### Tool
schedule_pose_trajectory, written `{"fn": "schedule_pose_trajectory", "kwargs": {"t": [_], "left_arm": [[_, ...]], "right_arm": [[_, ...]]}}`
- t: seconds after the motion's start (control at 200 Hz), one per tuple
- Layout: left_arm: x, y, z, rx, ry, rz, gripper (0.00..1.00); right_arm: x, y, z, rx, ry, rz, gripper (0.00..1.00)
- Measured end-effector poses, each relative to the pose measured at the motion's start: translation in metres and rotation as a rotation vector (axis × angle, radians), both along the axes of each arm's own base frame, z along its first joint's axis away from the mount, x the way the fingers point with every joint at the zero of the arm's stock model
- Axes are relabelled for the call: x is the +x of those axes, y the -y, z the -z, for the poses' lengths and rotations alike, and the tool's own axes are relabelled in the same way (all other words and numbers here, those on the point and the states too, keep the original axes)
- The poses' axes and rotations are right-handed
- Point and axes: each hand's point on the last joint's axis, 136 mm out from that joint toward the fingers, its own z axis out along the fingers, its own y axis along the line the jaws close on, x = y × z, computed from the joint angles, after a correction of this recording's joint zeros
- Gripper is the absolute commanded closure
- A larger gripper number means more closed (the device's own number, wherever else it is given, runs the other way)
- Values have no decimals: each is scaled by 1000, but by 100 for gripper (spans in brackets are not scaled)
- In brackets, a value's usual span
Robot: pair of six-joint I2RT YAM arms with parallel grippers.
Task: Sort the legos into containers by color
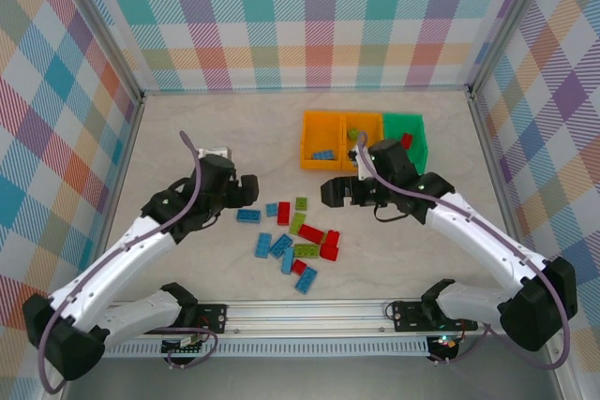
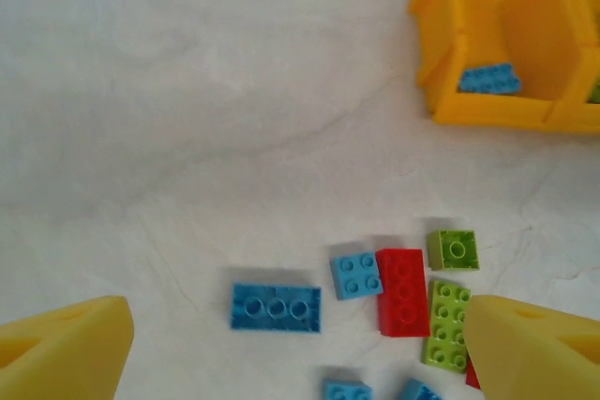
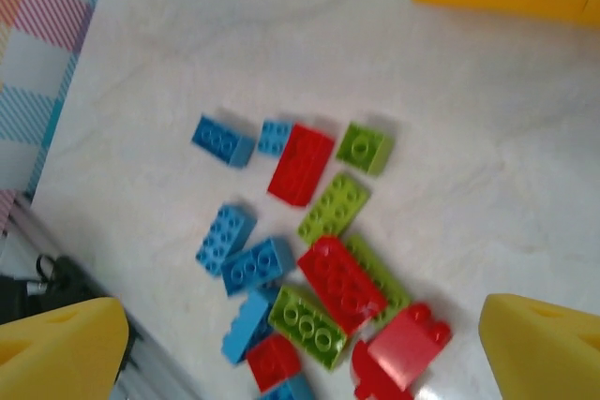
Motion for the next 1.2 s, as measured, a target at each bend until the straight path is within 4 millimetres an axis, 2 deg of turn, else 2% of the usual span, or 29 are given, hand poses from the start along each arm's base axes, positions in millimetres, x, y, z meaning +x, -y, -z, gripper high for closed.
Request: {"fn": "schedule_pose_trajectory", "kwargs": {"t": [0.115,0.185,0.26,0.365,0.515,0.71,0.895,1.075,1.2], "left_arm": [[-6,0,53,-115,-167,-206,8],[-10,-1,77,-159,-250,-320,8],[-10,0,93,-215,-315,-431,10],[-10,4,116,-272,-414,-553,19],[-5,10,144,-295,-521,-674,21],[4,11,164,-309,-570,-741,23],[7,10,179,-308,-601,-773,52],[10,14,177,-318,-596,-730,63],[17,22,160,-320,-575,-636,64]], "right_arm": [[-10,2,5,6,-54,14,0],[-12,1,5,12,-63,13,0],[-14,-2,5,17,-73,8,0],[-17,-6,6,16,-80,-5,0],[-17,-9,11,2,-91,-11,0],[-17,-8,12,-5,-90,-7,0],[-18,-5,15,-22,-99,1,0],[-22,-8,14,-13,-106,-24,0],[-26,-13,12,7,-111,-48,0]]}}
